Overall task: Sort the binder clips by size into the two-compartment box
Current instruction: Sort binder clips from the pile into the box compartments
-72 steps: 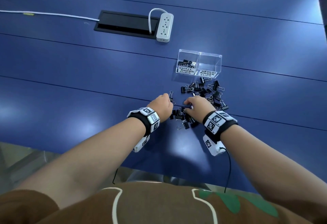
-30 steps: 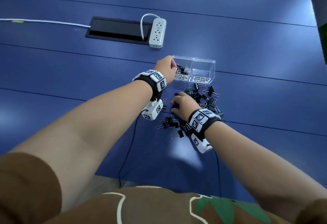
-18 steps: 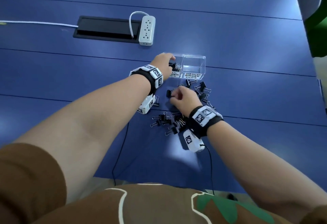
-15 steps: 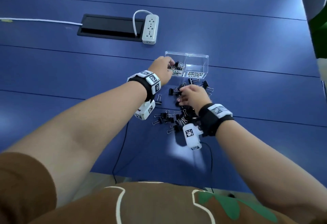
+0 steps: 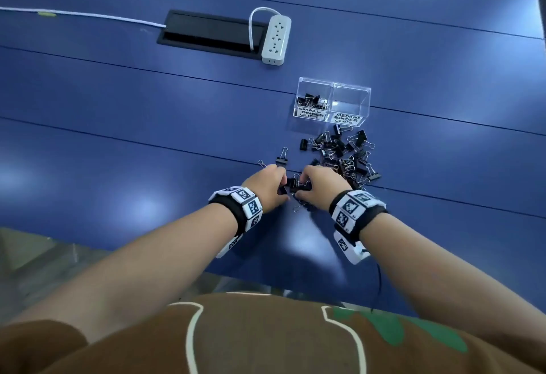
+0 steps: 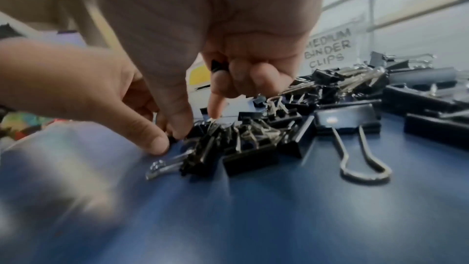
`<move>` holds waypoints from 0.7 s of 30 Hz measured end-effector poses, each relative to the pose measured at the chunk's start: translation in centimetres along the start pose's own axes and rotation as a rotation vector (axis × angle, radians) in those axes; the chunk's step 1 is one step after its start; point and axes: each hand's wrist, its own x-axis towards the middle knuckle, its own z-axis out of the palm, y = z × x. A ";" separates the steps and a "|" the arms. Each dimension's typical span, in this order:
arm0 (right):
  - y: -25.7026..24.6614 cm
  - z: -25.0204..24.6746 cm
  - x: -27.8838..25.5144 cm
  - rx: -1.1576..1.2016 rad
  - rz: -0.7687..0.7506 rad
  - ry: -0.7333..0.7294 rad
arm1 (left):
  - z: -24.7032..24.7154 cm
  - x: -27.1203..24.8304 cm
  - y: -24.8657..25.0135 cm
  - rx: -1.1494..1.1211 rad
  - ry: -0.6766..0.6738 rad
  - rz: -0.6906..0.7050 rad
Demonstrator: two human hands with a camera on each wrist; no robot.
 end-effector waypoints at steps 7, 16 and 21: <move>0.0 -0.4 0.5 -0.023 0.026 0.072 | -0.6 -0.2 0.1 0.039 0.043 0.026; 0.8 -0.6 -0.7 -0.077 -0.012 0.039 | -1.0 0.4 0.8 0.076 0.105 0.098; 0.5 0.5 -0.9 -0.135 -0.055 0.027 | -0.7 0.7 1.0 0.072 0.092 0.114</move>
